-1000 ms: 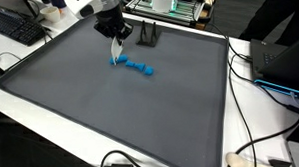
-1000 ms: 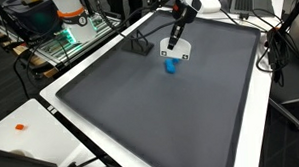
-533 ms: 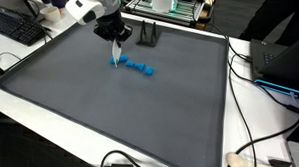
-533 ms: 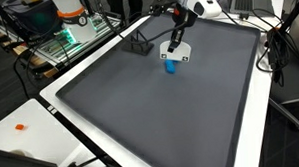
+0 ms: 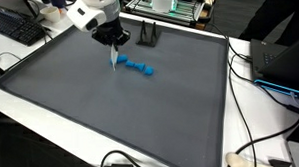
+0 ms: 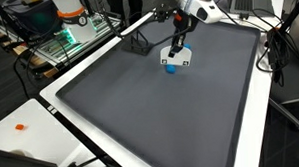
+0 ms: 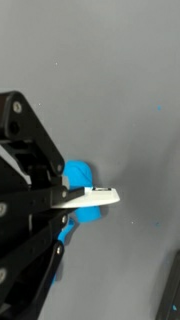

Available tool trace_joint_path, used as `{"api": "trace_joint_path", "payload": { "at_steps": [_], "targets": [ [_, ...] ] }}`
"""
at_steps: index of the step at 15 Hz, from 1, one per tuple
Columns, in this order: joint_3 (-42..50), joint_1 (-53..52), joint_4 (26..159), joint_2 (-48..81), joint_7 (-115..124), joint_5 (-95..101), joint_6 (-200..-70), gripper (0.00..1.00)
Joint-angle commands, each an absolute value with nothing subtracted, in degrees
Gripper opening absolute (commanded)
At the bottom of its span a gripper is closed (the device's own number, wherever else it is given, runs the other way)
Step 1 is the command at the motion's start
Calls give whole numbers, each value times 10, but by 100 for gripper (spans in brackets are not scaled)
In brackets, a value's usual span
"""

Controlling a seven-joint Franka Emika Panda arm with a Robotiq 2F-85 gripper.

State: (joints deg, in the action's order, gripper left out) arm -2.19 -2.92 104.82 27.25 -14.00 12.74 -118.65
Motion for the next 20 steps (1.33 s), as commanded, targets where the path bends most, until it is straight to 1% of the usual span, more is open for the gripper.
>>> {"api": "trace_joint_path", "payload": {
  "at_steps": [1,11,20],
  "targets": [
    [-22,-29,1044,285,-151,142,-1197,1],
    [-18,-23,1053,305,-158,140,-1201,1],
    [-18,-11,1070,297,-172,129,-1191,1]
  ]
}}
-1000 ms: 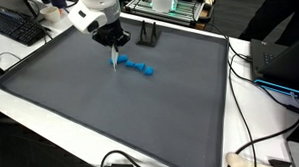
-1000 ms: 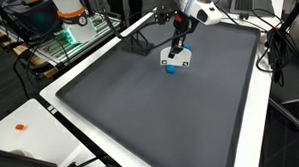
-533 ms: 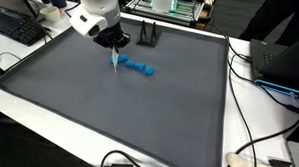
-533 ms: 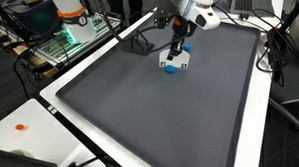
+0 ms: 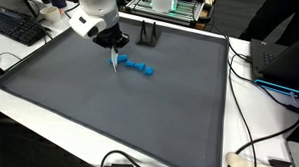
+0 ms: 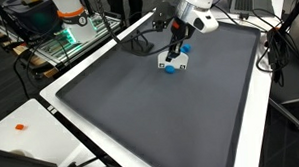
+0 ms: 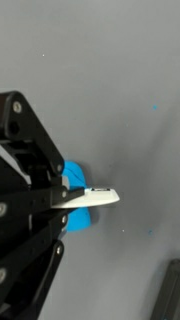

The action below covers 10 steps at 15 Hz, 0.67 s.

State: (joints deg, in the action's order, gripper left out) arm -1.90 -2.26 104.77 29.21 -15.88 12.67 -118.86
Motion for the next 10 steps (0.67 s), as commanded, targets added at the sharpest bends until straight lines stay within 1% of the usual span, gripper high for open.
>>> {"api": "trace_joint_path", "payload": {
  "at_steps": [1,10],
  "targets": [
    [-19,-9,1073,296,-174,127,-1189,1],
    [-18,-6,1085,281,-183,128,-1163,1]
  ]
}}
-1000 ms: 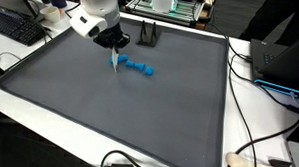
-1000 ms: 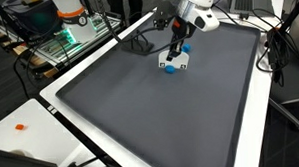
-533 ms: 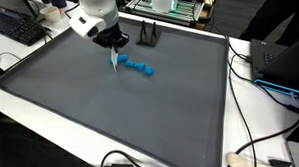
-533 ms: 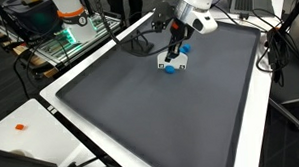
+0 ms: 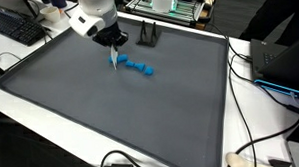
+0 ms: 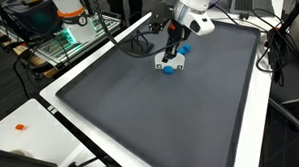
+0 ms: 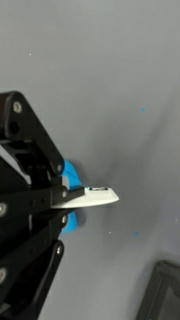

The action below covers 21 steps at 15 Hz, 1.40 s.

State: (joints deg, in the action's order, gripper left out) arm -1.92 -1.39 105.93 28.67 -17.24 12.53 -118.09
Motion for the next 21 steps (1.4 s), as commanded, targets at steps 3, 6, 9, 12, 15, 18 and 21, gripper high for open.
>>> {"api": "trace_joint_path", "payload": {
  "at_steps": [3,6,9,12,15,18,21],
  "targets": [
    [-19,-4,1086,278,-180,126,-1152,1],
    [-19,0,1088,273,-174,119,-1162,1],
    [-20,5,1093,262,-175,114,-1165,1],
    [-21,13,1101,250,-175,102,-1169,1],
    [-21,19,1113,230,-164,81,-1164,1],
    [-18,24,1127,205,-136,44,-1160,1],
    [-15,27,1145,181,-91,-3,-1157,1]
  ]
}}
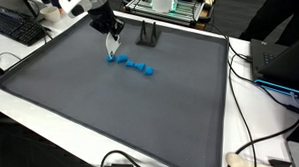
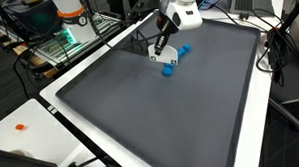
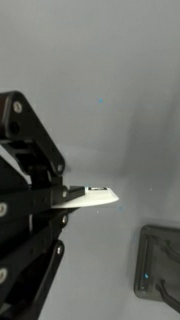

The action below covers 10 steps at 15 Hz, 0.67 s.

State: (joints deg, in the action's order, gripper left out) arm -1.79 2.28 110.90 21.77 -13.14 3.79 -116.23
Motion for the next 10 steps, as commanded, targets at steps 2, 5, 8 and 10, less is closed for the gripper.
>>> {"api": "trace_joint_path", "payload": {
  "at_steps": [2,5,8,10],
  "targets": [
    [-11,24,1159,166,-43,-30,-1154,1],
    [-8,19,1181,140,26,-70,-1142,1],
    [-7,18,1208,113,90,-113,-1136,1],
    [-5,17,1230,96,130,-144,-1140,1]
  ]
}}
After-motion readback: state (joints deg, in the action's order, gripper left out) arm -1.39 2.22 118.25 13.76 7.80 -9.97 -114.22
